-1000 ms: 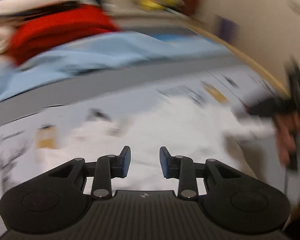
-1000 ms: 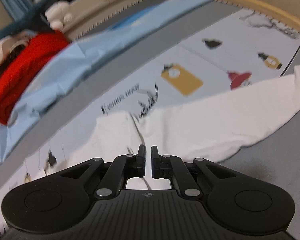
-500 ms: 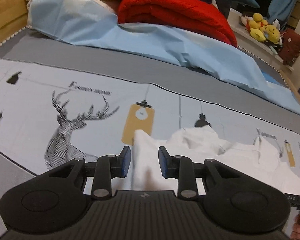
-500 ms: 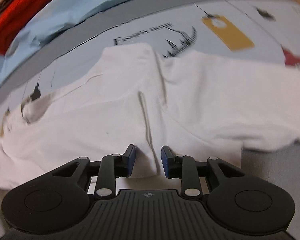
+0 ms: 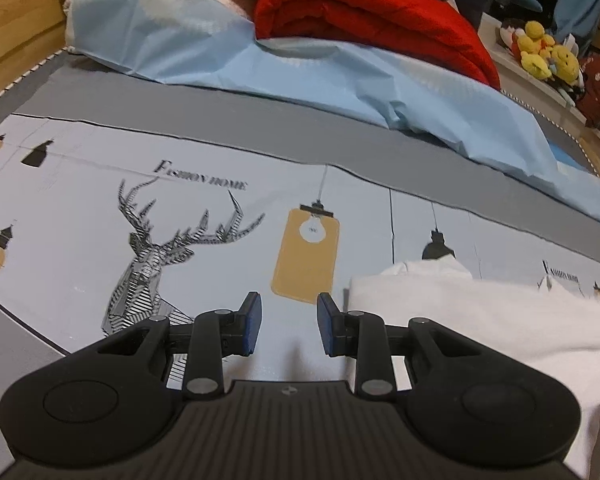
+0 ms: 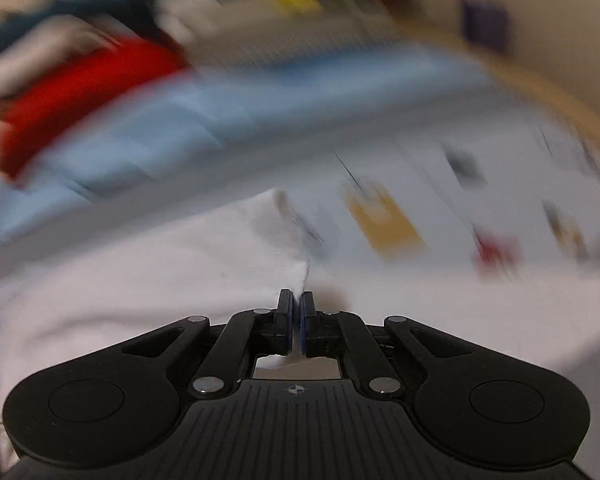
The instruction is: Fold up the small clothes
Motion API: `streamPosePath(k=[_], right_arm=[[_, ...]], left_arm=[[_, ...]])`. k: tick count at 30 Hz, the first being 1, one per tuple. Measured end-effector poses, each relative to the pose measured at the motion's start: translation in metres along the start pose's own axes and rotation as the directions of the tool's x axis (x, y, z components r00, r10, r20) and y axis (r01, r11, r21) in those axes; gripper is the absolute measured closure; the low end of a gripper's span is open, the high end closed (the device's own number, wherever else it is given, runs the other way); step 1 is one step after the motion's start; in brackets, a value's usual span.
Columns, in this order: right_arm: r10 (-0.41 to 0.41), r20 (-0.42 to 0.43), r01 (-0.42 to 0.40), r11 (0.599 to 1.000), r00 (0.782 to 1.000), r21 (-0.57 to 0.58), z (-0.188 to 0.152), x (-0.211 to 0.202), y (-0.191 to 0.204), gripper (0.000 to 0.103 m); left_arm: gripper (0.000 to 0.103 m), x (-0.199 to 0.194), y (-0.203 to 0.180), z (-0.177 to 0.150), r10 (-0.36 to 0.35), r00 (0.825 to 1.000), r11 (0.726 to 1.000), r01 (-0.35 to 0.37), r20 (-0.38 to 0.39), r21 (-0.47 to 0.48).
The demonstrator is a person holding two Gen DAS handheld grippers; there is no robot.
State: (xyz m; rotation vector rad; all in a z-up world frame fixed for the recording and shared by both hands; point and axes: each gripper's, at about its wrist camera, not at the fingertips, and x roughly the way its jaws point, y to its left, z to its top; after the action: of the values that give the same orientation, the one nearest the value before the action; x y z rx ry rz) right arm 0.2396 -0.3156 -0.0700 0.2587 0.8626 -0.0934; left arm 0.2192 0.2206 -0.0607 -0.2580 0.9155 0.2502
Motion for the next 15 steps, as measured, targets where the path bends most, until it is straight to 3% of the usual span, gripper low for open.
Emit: streamPosePath(k=[2, 6, 9, 15], right_arm=[[0.002, -0.017, -0.002, 1.0, 1.0, 0.031, -0.001, 0.009, -0.013, 0.1], [0.047, 0.021, -0.046, 0.997, 0.999, -0.056, 0.002, 0.003, -0.003, 0.1], [0.059, -0.003, -0.059, 0.997, 0.998, -0.048, 0.002, 0.009, -0.003, 0.1], [0.067, -0.011, -0.068, 0.993, 0.998, -0.093, 0.001, 0.012, 0.007, 0.1]], left_arm=[[0.07, 0.006, -0.002, -0.002, -0.007, 1.0, 1.0, 0.007, -0.014, -0.01], [0.07, 0.02, -0.008, -0.005, -0.079, 0.996, 0.996, 0.076, -0.041, -0.051], [0.069, 0.036, -0.013, -0.007, -0.151, 0.986, 0.984, 0.144, -0.068, -0.1], [0.067, 0.074, -0.031, -0.013, -0.231, 0.966, 0.963, 0.211, -0.116, -0.165]])
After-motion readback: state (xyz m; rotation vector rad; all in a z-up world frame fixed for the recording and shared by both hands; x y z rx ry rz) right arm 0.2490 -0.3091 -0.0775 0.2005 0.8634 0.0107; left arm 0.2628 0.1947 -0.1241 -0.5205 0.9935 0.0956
